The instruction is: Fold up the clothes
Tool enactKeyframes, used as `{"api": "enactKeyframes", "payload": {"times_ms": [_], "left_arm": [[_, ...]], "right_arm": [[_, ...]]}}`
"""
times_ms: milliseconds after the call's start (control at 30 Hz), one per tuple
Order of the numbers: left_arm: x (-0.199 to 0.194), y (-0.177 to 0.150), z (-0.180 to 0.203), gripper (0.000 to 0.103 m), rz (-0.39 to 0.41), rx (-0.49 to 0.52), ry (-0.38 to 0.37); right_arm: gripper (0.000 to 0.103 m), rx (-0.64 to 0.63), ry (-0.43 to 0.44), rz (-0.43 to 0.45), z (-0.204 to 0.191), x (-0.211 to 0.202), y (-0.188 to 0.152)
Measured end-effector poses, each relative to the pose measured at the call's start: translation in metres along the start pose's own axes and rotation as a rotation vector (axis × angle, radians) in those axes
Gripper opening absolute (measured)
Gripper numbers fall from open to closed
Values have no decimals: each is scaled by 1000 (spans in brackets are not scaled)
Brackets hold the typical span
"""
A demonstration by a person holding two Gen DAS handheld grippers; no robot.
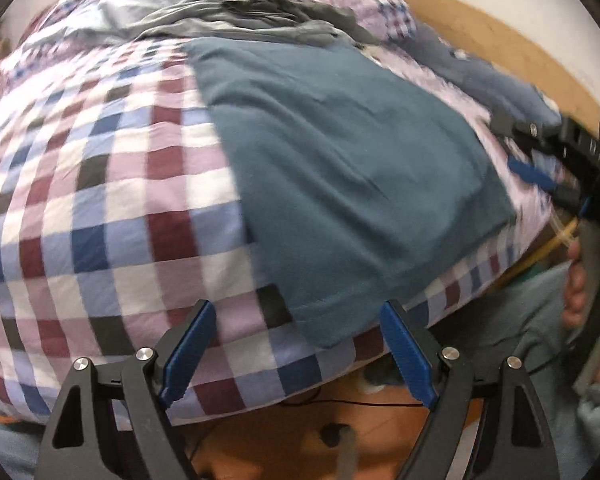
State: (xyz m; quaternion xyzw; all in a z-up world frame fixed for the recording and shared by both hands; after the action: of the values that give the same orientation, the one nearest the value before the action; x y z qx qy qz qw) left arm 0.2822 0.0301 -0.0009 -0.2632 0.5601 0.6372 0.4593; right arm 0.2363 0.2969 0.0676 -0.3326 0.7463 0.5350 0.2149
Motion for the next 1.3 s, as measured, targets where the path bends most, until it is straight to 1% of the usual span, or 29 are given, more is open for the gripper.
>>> {"api": "enactKeyframes", "payload": {"times_ms": [100,167,200,267,333,400,533,667,800,933,967,1133,1200,1233,1267,1300], "left_arm": [[-8,2,-18,87,24,-114,-93],[-14,4,-30,87,48,-195,-165],[-14,3,-35,87,52,-225,-192],[-13,4,-47,87,48,-306,-281],[-10,4,-56,87,40,-368,-369],[-5,4,-60,87,32,-415,-461],[7,4,-56,87,7,-431,-519],[16,8,-61,87,-38,-459,-540],[28,9,-58,87,-70,-509,-629],[35,10,-62,87,-93,-553,-702],[33,6,-64,87,-96,-565,-716],[37,5,-68,87,-107,-609,-738],[36,5,-68,78,-106,-615,-739],[37,4,-68,69,-109,-617,-733],[37,3,-68,63,-111,-619,-727],[37,3,-68,62,-114,-622,-721]], "right_arm": [[86,51,35,-18,7,8,2],[86,78,51,-60,10,16,0],[86,84,45,-88,11,21,-3],[86,85,20,-142,12,29,-9],[86,77,3,-161,12,30,-13],[86,63,-12,-158,12,28,-15],[86,29,-18,-123,7,21,-14],[86,24,2,-83,6,13,-12],[86,40,12,-66,9,11,-10],[86,42,30,-67,7,13,-10],[86,31,37,-63,4,13,-10],[86,-51,47,-42,-14,12,-12],[86,-80,53,-34,-19,11,-13],[86,-87,56,-33,-20,10,-14],[86,-89,62,-33,-21,10,-15],[86,-89,70,-31,-21,10,-15]]}}
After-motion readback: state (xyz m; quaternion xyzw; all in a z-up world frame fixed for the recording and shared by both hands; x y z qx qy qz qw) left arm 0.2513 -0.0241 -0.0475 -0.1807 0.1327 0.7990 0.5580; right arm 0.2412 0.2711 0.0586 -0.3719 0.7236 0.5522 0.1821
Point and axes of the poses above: each gripper's, at about its wrist camera, not at the fingertips, and x roughly the way its jaws point, z to its right, y to its top, the point moved 2 cm from there along x, roughly the way its jaws point, and after that the axes turned 2 degrees about -z, right-handed, at the moved point
